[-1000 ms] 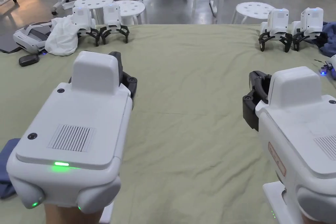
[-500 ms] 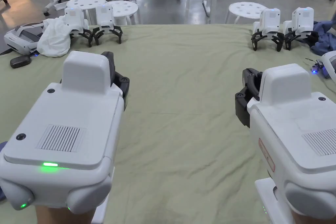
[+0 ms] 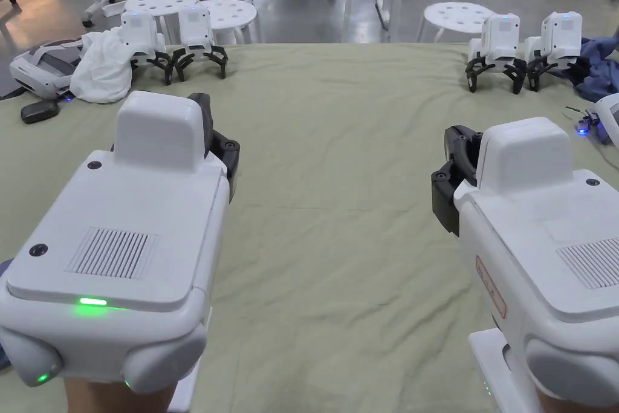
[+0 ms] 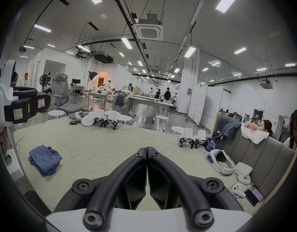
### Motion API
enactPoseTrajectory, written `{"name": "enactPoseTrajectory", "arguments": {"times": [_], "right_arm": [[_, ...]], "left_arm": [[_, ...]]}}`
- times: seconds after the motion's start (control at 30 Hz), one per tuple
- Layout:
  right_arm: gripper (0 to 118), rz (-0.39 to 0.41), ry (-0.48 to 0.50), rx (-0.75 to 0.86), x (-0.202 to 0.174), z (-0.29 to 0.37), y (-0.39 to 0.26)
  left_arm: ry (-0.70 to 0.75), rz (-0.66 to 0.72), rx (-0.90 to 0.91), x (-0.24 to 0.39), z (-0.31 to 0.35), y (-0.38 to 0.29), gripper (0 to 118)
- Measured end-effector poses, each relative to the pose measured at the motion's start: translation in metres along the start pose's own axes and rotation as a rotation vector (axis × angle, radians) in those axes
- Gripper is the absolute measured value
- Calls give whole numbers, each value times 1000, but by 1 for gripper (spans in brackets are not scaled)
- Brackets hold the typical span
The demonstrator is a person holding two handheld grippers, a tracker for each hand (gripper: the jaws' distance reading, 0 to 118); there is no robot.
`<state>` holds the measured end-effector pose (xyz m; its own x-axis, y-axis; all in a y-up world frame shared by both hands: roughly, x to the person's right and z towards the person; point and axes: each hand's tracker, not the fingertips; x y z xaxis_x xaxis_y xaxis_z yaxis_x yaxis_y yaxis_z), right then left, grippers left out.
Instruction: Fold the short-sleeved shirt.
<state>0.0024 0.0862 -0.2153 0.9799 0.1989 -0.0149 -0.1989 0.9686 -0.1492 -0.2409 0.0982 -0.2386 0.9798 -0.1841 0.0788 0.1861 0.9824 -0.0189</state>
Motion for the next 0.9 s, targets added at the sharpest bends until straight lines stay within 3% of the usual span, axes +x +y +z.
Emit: {"name": "enactPoseTrajectory", "arguments": {"times": [0.67, 0.7, 0.73, 0.77, 0.8, 0.83, 0.87, 0.9], "right_arm": [[5, -7, 0, -13, -1, -4, -2], [19, -12, -4, -28, -1, -6, -2], [51, -47, -11, -73, 1, -10, -3], [90, -77, -3, -115, 3, -16, -3], [118, -122, -4, -153, 6, -21, -4], [113, -162, 28, -95, 8, -15, -5], [114, -180, 8, -134, 8, -14, -8], [116, -189, 6, -156, 8, -12, -9]], "left_arm": [[13, 15, -5, -2, 1, -4, 0], [25, 18, -2, -2, 1, -4, 6], [41, 22, -5, -3, 0, -3, 18], [48, 25, -10, -4, -1, -3, 44], [62, 42, -29, -6, -5, -3, 97], [67, 62, -48, -9, -8, -3, 118], [22, 96, 22, -11, 2, -5, 109], [65, 65, -3, -13, 3, -6, 114]]}}
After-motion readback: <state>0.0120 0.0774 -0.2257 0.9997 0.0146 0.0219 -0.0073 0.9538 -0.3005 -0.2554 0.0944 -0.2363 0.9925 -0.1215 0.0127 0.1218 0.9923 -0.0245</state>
